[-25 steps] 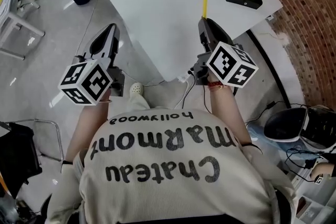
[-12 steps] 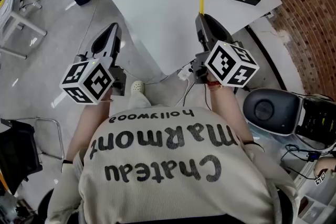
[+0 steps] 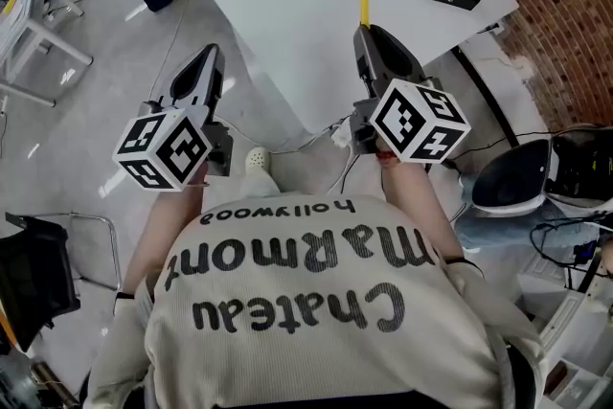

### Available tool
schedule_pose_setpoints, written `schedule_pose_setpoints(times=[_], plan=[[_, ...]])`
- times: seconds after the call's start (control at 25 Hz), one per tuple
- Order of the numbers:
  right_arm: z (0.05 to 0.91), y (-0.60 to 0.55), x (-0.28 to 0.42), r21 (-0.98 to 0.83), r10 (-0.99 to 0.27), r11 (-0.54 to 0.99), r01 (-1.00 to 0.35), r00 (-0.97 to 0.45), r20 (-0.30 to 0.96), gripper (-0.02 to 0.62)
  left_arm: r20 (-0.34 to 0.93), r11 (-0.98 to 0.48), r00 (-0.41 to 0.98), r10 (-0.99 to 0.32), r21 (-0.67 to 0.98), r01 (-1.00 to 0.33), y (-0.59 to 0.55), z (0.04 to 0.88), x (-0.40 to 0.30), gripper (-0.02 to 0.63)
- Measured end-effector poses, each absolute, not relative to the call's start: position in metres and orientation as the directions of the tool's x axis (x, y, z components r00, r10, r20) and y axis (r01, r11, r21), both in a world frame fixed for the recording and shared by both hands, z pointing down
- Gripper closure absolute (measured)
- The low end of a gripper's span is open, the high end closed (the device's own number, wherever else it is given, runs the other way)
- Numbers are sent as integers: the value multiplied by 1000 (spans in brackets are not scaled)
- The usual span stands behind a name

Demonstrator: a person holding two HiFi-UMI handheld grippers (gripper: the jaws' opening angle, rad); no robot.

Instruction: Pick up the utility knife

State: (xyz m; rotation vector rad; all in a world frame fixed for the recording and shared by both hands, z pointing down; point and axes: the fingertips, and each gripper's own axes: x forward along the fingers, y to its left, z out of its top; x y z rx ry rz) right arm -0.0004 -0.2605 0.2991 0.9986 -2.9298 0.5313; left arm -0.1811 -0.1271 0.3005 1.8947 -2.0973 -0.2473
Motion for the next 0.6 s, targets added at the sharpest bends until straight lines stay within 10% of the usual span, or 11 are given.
schedule_pose_setpoints(times=[0.6], plan=[[326,-232,-7,-274,-572,760,-589,-807,147,528,129,137,-102,-986,299,-945,-110,320,-171,604]])
